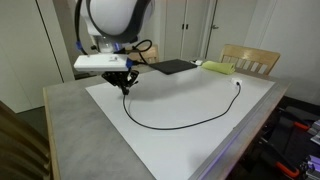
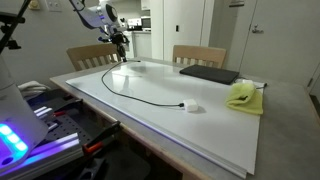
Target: Put the cable in a circle
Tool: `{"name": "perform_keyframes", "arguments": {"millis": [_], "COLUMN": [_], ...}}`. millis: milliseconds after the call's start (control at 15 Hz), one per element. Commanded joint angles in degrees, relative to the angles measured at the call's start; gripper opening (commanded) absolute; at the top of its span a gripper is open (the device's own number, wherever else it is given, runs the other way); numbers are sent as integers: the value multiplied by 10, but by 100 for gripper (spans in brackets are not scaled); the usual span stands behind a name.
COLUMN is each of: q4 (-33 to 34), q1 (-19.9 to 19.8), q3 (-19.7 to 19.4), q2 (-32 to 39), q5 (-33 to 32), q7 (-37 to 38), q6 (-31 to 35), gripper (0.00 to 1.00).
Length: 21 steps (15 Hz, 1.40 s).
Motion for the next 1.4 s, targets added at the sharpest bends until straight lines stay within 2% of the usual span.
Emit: {"name": "perform_keyframes", "arguments": {"millis": [0,400,467,733,1333], "q4": [2,3,6,3,-82], "q1": [-18,-19,-20,-39,-112], "q3": [18,25,22,17,18], "q2": [1,1,2,-4,-57], "q5": [-18,-19,-15,10,39], "q7": [13,13,23,112,306], "q6": [-3,-3,-7,-22,1], "gripper": [4,4,1,1,1]}}
